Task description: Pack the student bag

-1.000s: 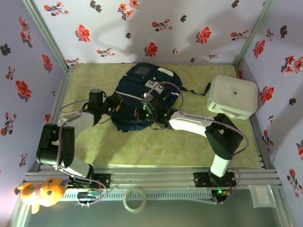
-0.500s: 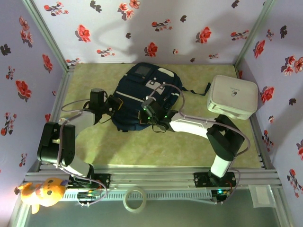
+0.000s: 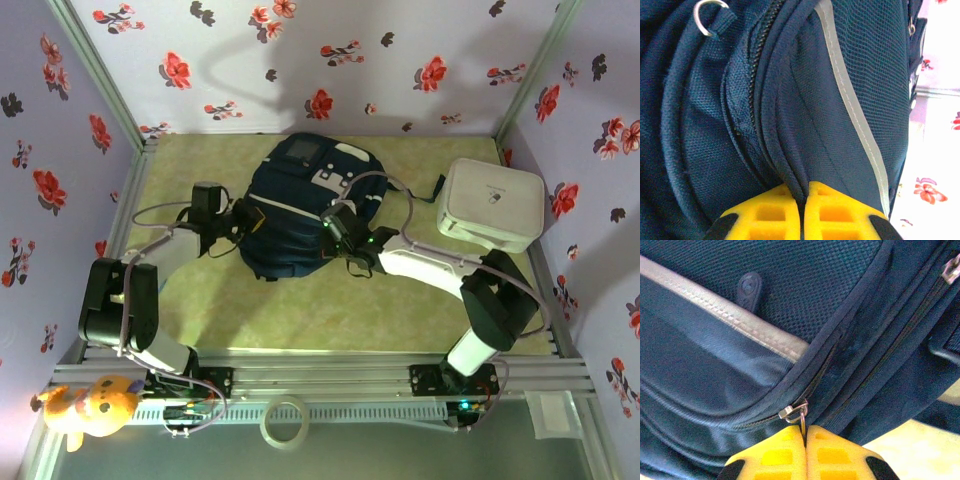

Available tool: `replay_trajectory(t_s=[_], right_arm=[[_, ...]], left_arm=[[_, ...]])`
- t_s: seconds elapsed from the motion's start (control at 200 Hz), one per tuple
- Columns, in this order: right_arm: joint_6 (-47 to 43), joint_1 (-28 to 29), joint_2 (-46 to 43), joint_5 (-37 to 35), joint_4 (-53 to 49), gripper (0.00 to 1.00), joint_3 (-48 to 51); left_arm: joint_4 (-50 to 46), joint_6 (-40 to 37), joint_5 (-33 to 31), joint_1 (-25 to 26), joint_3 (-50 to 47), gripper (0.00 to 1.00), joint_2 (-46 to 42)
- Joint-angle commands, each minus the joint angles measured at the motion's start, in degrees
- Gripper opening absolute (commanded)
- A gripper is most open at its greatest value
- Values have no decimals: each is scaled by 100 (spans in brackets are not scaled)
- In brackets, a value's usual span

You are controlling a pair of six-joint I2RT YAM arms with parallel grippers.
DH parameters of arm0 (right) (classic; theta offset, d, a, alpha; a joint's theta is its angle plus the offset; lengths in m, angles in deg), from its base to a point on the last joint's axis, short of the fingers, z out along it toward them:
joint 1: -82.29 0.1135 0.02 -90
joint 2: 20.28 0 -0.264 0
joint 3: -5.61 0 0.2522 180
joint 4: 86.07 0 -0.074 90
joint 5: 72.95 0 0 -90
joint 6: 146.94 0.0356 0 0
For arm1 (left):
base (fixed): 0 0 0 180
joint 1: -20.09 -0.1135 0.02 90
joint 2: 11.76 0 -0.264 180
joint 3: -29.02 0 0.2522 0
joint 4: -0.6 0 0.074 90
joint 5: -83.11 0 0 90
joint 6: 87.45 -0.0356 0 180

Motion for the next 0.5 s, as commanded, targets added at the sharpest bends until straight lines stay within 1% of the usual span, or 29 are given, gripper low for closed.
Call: replay_trajectory(t_s=[0.0, 0.075, 0.155, 0.225, 0.42, 0.495], right_arm=[[-208, -335, 87, -298, -623, 0, -255], [-121, -473, 154, -336, -700, 0, -378], [237, -683, 320, -406, -1143, 0, -684], [413, -825, 470, -348, -1398, 0, -877], [464, -891, 544, -310, -1483, 0, -1140], [421, -884, 465, -206, -1349, 3, -1100]], left_arm=[[-351, -595, 174, -66, 203, 0, -64], [-408, -667, 253, -91, 210, 0, -45], [-355, -627, 623, -147, 282, 0, 108], [-288, -615, 800, -148, 315, 0, 200], [-401, -770, 865, -139, 323, 0, 234], [-328, -694, 875, -137, 351, 0, 217]])
